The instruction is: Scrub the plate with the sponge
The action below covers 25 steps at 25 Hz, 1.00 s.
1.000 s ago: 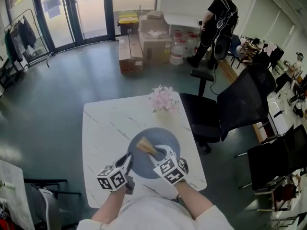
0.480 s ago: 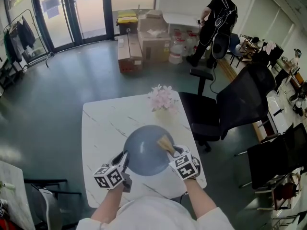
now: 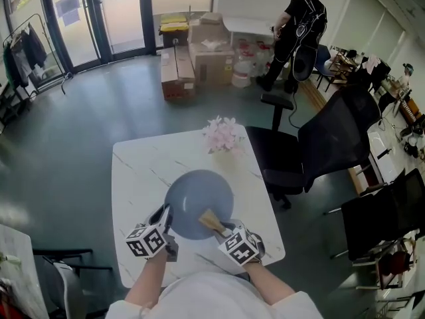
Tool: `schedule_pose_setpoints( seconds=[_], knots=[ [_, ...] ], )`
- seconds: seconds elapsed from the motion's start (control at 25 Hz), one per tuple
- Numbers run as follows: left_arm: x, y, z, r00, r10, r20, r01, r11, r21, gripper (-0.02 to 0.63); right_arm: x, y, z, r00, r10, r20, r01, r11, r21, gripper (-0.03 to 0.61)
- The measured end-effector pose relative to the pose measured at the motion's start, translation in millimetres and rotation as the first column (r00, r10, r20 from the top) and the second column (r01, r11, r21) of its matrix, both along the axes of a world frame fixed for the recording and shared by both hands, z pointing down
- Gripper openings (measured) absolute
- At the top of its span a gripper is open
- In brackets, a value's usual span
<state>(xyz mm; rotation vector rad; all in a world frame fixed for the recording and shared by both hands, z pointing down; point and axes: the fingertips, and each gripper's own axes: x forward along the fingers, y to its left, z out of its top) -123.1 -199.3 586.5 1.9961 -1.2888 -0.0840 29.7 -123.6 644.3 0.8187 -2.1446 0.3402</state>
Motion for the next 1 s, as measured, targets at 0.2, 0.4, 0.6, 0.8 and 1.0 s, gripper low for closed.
schedule_pose_setpoints(
  seconds=[0.2,0.4,0.6,0.8,1.0],
  knots=[
    [1,-1,2,1.0,0.0,0.003,0.0,1.0,0.003,0.051,-39,23,2,0.991,-0.124,0.042,0.124,0.992,-0.018,0.124],
    [10,3,4,1.0,0.02,-0.01,-0.02,1.0,-0.005,0.051,-63,23,-8,0.981,-0.175,0.086,0.176,0.984,0.004,0.124],
    [12,3,6,0.999,0.016,-0.03,-0.017,1.0,-0.017,0.049,-66,17,-16,0.979,-0.176,0.104,0.175,0.984,0.018,0.124],
    [11,1,9,0.998,-0.003,-0.055,0.001,1.0,-0.03,0.049,-50,8,-23,0.985,-0.122,0.125,0.117,0.992,0.048,0.124],
    [8,0,18,0.999,-0.009,-0.051,0.006,0.999,-0.053,0.049,-36,1,-28,0.984,-0.061,0.17,0.051,0.997,0.066,0.124]
  ],
)
